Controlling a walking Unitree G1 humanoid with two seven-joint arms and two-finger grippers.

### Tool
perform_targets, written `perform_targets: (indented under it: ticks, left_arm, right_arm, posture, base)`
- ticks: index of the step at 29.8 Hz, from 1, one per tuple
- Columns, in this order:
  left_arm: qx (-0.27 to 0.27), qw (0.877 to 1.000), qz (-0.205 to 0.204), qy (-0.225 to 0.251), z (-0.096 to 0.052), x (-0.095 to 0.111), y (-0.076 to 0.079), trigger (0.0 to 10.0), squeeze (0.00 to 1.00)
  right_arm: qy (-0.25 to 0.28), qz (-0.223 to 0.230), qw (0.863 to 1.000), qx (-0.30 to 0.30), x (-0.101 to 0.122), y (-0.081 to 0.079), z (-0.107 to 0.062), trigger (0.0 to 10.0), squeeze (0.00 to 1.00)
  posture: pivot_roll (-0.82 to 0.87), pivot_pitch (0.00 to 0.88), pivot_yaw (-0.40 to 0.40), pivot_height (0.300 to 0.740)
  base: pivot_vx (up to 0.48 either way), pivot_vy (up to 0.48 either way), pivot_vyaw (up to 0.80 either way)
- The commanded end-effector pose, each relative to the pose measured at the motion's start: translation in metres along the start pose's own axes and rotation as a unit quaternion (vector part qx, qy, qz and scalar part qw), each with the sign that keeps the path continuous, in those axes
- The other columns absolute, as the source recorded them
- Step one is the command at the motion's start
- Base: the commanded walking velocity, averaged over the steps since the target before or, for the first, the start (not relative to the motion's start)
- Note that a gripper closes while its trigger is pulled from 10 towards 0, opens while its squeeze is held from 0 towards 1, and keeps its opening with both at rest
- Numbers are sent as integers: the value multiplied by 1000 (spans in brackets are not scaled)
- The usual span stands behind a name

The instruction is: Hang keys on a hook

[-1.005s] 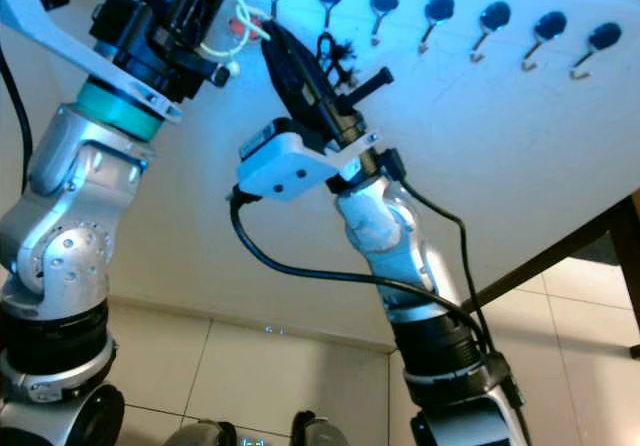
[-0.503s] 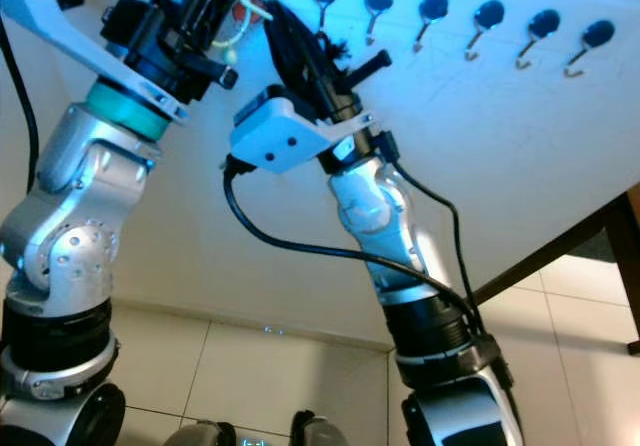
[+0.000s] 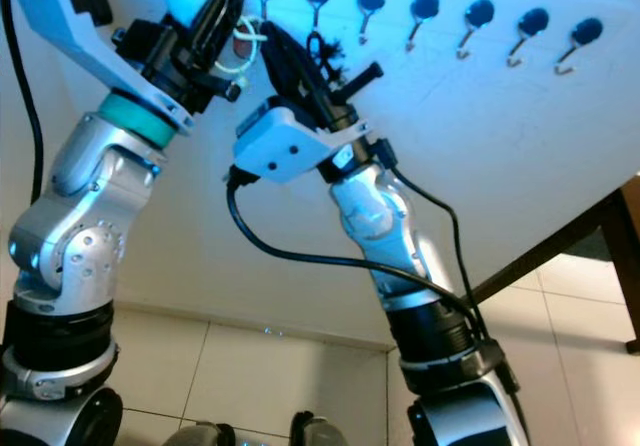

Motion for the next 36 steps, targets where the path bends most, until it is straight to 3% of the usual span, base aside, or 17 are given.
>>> perform_targets:
  ticks: [1, 8, 9, 10, 13, 14, 17, 18, 24, 25, 26, 28, 32, 33, 34, 35, 36]
  left_arm:
    - [4, 999, 6, -37, -3, -15, 0, 10000, 0]
    - [3, 999, 10, -45, -5, -20, -1, 10000, 0]
    - [3, 999, 10, -45, -5, -20, -1, 10000, 0]
    - [4, 999, 11, -46, -5, -20, -1, 10000, 0]
    - [4, 999, 11, -45, -5, -20, -1, 10000, 0]
    - [4, 999, 11, -45, -5, -20, -1, 10000, 0]
    - [6, 999, 11, -42, -6, -19, -1, 10000, 0]
    - [7, 999, 10, -39, -7, -19, -1, 10000, 0]
    - [5, 999, 8, -36, -12, -18, -3, 10000, 0]
    - [2, 999, 9, -42, -18, -21, -5, 10000, 216]
    - [0, 999, 10, -46, -22, -23, -7, 10000, 780]
    - [-6, 999, 12, -52, -27, -25, -8, 10000, 1000]
    - [-8, 997, 20, -71, -37, -33, -10, 10000, 1000]
    - [-7, 996, 23, -82, -44, -36, -13, 10000, 737]
    - [-7, 996, 23, -82, -44, -36, -13, 10000, 737]
    - [-3, 995, 28, -95, -54, -39, -19, 10000, 0]
    - [-3, 995, 28, -95, -54, -39, -19, 10000, 0]
  right_arm:
    - [8, 8, 999, 41, 3, -17, -5, 10000, 0]
    - [-8, 16, 999, 49, -3, -19, -14, 10000, 0]
    - [-11, 19, 999, 48, -3, -19, -14, 10000, 78]
    - [-11, 22, 999, 45, -4, -18, -15, 10000, 463]
    - [-11, 25, 999, 42, -3, -17, -15, 10000, 463]
    - [-11, 35, 999, 30, -3, -15, -15, 10000, 1000]
    - [-16, 125, 991, -39, -3, -1, -15, 10000, 800]
    - [-25, 183, 981, -67, -6, 4, -18, 10000, 0]
    - [-63, 342, 932, -107, -18, 6, -34, 10000, 0]
    - [-91, 406, 905, -94, -26, -2, -50, 10000, 0]
    - [-107, 448, 884, -82, -30, -8, -60, 10000, 0]
    - [-122, 490, 860, -73, -35, -14, -73, 10000, 0]
    - [-147, 553, 818, -62, -42, -22, -95, 10000, 0]
    - [-159, 566, 806, -64, -46, -24, -104, 10000, 0]
    - [-159, 566, 806, -64, -46, -24, -104, 10000, 0]
    - [-172, 577, 796, -66, -50, -26, -112, 10000, 0]
    - [-172, 577, 796, -66, -50, -26, -112, 10000, 0]
  posture:
    - [81, 126, 38, 740]
    - [81, 126, 38, 740]
    - [81, 126, 38, 740]
    - [81, 126, 38, 740]
    - [81, 126, 38, 740]
    - [78, 121, 38, 740]
    - [78, 121, 38, 740]
    - [81, 115, 34, 740]
    - [83, 110, 30, 740]
    - [79, 107, 30, 740]
    - [79, 107, 30, 740]
    - [79, 107, 30, 740]
    - [74, 110, 30, 740]
    - [68, 111, 31, 740]
    - [68, 111, 31, 740]
    - [64, 114, 33, 740]
    - [64, 114, 33, 740]
  base:
    - [0, 0, 0]
    - [0, 0, 0]
    - [0, 0, 0]
    - [0, 0, 0]
    - [0, 0, 0]
    - [0, 0, 0]
    - [0, 0, 0]
    - [0, 0, 0]
    - [0, 0, 0]
    - [0, 0, 0]
    - [0, 0, 0]
    - [0, 0, 0]
    - [0, 0, 0]
    - [0, 0, 0]
    - [0, 0, 0]
    - [0, 0, 0]
    - [0, 0, 0]
Point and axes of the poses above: a point about 5 cm out from each wrist's last joint towards the gripper, its own z axis pointing out of the wrist towards the gripper, its own x axis along the axis of the wrist's last joint, y = z × x, the point moved 2 cm from there along z, pointing out of the wrist towards the gripper, and after that the axes turned 9 degrees about z, right-handed, at the moved point
